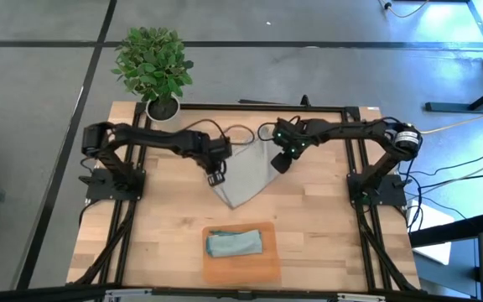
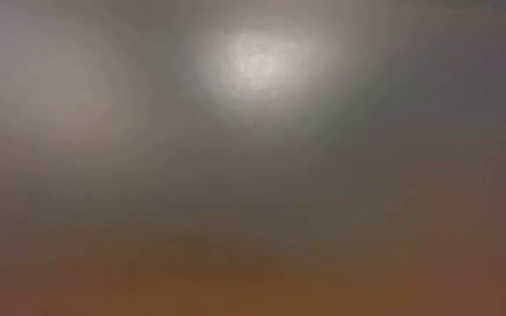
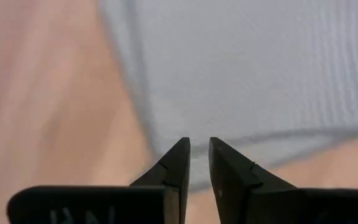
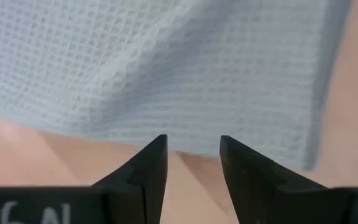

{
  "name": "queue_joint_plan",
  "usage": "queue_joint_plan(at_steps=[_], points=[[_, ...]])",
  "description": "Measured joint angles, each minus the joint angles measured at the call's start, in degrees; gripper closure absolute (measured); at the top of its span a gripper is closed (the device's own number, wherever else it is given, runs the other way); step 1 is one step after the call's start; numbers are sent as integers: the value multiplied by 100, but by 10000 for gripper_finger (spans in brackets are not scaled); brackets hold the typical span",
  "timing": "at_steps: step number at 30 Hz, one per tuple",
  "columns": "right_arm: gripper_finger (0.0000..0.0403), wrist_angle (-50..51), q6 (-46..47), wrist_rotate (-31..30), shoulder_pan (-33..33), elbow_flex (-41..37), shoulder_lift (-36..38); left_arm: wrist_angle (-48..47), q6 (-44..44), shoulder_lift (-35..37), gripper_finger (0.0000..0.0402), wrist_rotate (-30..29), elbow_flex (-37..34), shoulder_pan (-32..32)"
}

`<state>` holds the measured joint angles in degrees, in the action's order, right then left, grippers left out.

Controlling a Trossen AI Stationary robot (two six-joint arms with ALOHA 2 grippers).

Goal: Roll microfiber towels into tight, uniform cylinder then place into a basket
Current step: Fold the gray towel

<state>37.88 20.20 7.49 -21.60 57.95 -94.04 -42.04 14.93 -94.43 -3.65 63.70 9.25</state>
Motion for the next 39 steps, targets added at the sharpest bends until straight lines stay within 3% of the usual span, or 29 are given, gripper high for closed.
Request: queue_joint_plan(at_steps=[3,7,21,29,39], points=[[253,-179,210,119,19,-119,-37,91,-15,52,349,-249,-15,149],[253,-483,358,112,24,-347,-138,656,-35,-142,349,-224,-315,216],[254,-1515,448,164,-253,-872,-349,1301,150,-202,349,-127,-1433,78],[254,-1982,35,-16,-690,-891,-379,1743,254,-217,349,465,-1490,-338],[254,-2217,-126,-382,-1034,-866,-313,2800,145,-250,349,533,-1517,-729]])
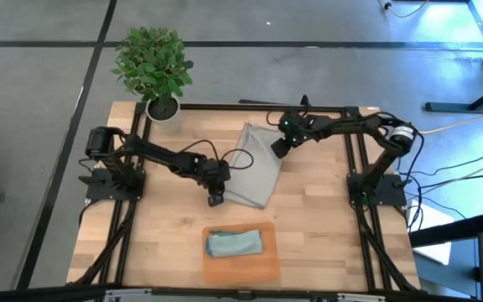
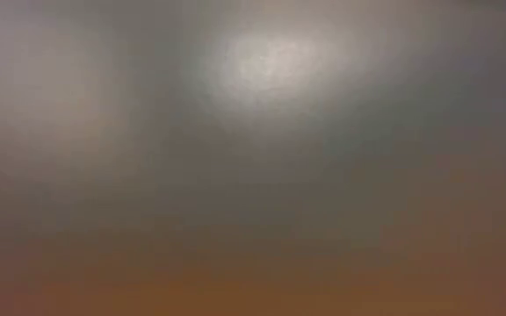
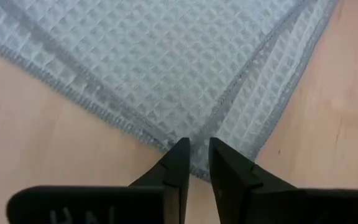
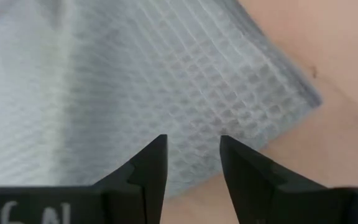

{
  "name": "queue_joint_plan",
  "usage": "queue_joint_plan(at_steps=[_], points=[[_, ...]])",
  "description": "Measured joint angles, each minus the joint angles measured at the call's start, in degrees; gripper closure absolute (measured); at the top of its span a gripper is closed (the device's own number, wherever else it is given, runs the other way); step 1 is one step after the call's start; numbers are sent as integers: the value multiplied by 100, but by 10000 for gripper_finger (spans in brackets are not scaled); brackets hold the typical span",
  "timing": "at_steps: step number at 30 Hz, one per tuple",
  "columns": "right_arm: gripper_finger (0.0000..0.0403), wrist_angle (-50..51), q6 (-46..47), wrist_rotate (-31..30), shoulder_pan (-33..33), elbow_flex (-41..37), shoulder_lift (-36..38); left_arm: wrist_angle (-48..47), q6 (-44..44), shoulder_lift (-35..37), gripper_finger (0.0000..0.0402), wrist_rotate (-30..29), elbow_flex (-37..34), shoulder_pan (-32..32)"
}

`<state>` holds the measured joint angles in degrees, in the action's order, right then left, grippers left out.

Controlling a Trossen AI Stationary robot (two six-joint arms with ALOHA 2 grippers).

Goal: Roll microfiber towels into tight, uniform cylinder then place into a basket
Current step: Fold the gray towel

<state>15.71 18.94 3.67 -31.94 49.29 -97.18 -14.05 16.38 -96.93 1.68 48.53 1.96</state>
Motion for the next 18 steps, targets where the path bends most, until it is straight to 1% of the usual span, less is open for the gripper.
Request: queue_joint_plan(at_steps=[3,7,9,12,15,18], points=[[254,122,-27,32,9,151,191,-24,7,125,349,-31,0,35],[254,465,-190,317,141,390,592,-75,0,464,349,-55,4,150],[254,624,-333,572,284,465,840,-118,-5,678,349,-158,7,224],[254,762,-437,1049,562,473,1122,-271,-153,1003,349,-498,11,318],[254,882,-430,1238,895,473,1179,-365,-328,1116,349,-775,15,408],[254,946,-422,1175,1215,473,1090,-289,-414,1031,349,-785,16,461]])
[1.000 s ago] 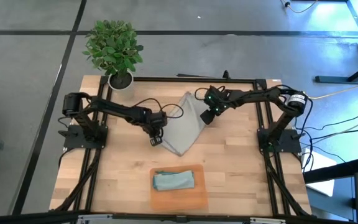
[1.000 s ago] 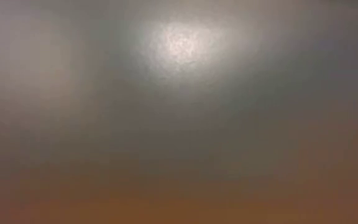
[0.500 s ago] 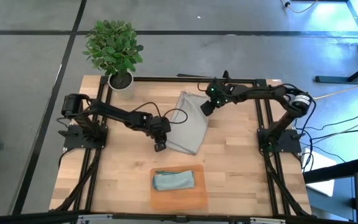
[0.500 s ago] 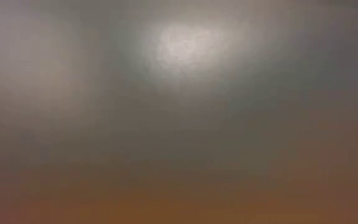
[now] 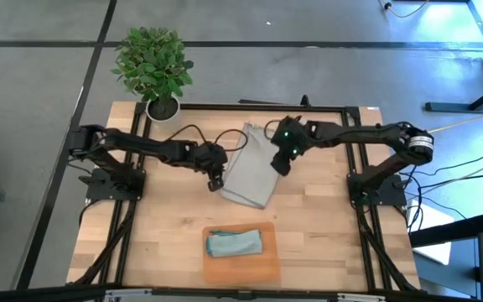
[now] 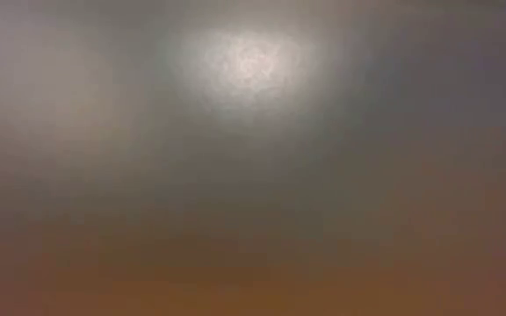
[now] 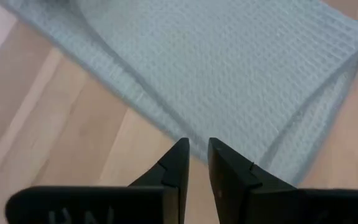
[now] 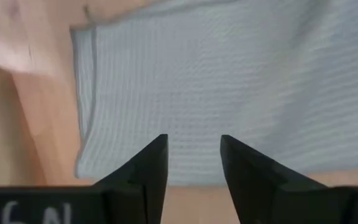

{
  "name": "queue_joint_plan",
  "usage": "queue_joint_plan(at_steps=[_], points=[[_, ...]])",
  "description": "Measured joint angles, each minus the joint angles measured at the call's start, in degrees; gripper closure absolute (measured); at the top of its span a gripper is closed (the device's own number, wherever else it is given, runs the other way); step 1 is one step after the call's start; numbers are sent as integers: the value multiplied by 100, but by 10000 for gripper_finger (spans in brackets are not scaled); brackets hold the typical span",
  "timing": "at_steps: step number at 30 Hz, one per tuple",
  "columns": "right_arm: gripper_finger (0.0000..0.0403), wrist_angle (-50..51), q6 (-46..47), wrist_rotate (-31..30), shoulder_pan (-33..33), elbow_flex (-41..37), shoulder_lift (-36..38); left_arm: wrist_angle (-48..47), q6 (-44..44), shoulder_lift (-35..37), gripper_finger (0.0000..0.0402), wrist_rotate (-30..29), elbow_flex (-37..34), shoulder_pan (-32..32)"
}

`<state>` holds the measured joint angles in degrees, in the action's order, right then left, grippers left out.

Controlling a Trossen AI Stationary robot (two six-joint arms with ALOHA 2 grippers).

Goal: Roll microfiber towels into tight, uniform cylinder then place into a basket
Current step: Fold the gray towel

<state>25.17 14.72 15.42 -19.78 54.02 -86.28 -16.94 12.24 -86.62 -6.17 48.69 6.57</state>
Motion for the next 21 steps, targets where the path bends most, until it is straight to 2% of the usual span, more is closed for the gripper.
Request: queue_joint_plan(at_steps=[10,15,21], points=[[254,8,188,-19,672,-2,-849,305,-95,-926,349,190,0,-81],[254,59,242,-32,698,-4,-1432,282,-79,-1155,349,475,1,-143],[254,59,123,-73,578,25,-1604,357,-84,-1244,349,564,24,-377]])
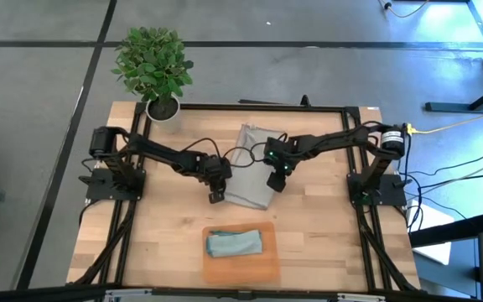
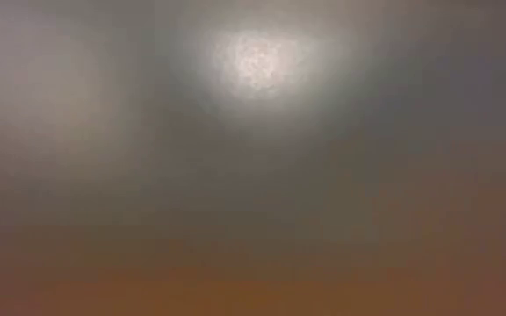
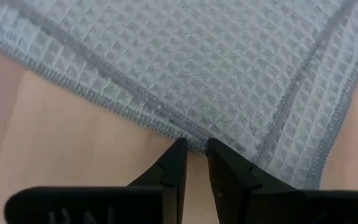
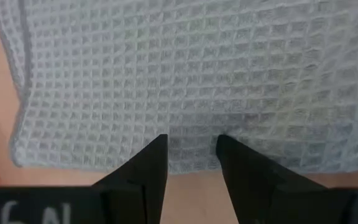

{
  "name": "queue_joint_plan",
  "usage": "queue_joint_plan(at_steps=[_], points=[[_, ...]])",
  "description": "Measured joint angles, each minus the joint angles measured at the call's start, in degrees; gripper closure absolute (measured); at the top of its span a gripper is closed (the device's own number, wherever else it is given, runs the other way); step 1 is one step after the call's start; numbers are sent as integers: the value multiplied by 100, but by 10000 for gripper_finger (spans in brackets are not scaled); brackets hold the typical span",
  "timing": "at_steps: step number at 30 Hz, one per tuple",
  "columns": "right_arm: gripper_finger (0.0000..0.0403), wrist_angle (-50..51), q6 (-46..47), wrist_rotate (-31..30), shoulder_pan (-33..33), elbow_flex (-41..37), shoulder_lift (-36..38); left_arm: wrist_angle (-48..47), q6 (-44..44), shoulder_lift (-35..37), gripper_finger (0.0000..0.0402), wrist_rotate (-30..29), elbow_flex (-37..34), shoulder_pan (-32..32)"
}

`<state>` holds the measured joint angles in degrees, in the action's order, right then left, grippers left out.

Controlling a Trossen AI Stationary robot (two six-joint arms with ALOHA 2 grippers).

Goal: Roll microfiber towels into tight, uniform cylinder then place into a basket
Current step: Fold the gray towel

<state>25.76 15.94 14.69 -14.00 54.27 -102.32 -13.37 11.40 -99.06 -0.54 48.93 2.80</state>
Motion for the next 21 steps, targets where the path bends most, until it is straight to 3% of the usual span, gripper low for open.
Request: queue_joint_plan(at_steps=[11,15,21], points=[[254,-168,-540,-681,-626,58,32,480,-131,-137,349,189,-12,-263],[253,145,-1178,-750,-593,258,246,370,-151,-56,349,194,-13,-199],[253,1048,-2110,-665,-262,488,991,-166,-153,623,349,16,-29,29]])
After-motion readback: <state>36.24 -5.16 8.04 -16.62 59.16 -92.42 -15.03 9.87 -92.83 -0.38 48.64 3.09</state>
